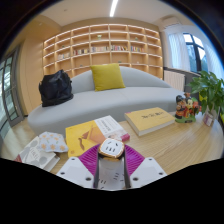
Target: Unplug charger
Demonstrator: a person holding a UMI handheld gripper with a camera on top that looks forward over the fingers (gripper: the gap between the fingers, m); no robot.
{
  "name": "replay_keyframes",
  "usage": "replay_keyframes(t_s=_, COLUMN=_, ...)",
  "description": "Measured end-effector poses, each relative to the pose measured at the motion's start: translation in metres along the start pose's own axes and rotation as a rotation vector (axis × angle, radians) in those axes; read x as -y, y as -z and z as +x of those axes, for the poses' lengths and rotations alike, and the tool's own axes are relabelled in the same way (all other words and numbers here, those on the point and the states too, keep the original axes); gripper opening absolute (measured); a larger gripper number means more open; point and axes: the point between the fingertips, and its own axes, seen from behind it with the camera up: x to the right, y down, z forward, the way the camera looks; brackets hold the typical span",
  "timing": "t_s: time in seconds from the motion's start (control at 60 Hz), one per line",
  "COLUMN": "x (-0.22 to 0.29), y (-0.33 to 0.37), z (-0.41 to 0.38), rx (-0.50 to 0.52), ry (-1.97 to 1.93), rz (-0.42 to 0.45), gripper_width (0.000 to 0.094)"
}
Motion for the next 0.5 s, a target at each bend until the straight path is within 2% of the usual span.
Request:
replay_keyframes(t_s=0.1, x=0.004, y=0.002, z=0.0, rx=-0.006, ry=0.027, rz=0.023, gripper_width=0.0276)
replay_keyframes(t_s=0.183, x=0.007, y=0.004, z=0.0, rx=-0.007, ry=0.04, rz=0.042, gripper_width=0.0255)
replay_keyframes(t_s=0.217, x=0.028, y=0.014, z=-0.003, rx=-0.001, ry=0.063, rz=0.129, gripper_width=0.0252)
replay_keyframes(t_s=0.267, x=0.088, y=0.044, z=-0.006, rx=-0.021, ry=0.151, rz=0.315, gripper_width=0.0251)
replay_keyframes(t_s=0.3, x=0.128, y=0.065, z=-0.01, rx=-0.021, ry=0.186, rz=0.393, gripper_width=0.0251)
replay_keyframes(t_s=0.4, x=0.191, y=0.115, z=-0.034, rx=0.11, ry=0.114, rz=0.458, gripper_width=0.025)
replay_keyframes(t_s=0.45, x=0.218, y=0.131, z=-0.029, rx=0.111, ry=0.118, rz=0.493, gripper_width=0.0249)
replay_keyframes(t_s=0.5, x=0.221, y=0.135, z=-0.01, rx=0.092, ry=0.135, rz=0.499, gripper_width=0.0249)
